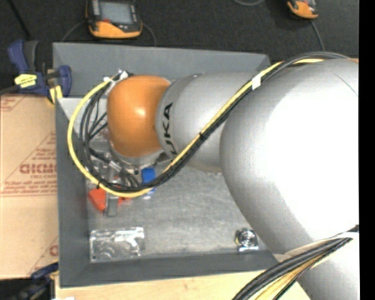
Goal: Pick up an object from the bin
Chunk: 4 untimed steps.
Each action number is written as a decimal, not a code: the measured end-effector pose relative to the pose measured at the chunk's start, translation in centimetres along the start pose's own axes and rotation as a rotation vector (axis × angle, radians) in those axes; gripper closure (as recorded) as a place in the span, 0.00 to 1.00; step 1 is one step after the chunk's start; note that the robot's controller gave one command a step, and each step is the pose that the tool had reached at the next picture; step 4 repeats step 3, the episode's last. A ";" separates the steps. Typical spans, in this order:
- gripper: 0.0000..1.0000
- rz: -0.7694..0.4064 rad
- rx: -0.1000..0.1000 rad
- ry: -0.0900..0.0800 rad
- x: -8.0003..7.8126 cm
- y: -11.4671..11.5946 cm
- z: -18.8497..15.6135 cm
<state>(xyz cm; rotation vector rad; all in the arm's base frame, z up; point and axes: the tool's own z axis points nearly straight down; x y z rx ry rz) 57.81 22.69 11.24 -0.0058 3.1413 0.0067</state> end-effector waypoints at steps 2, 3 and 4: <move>1.00 -0.308 0.003 -0.009 1.1 -0.9 3.9; 1.00 -0.399 0.003 -0.012 0.2 -0.6 -9.8; 1.00 -0.399 0.003 -0.012 0.2 -0.6 -9.8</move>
Offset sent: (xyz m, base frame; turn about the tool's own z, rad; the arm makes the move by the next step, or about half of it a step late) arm -0.0144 -0.0076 -0.0424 -0.3122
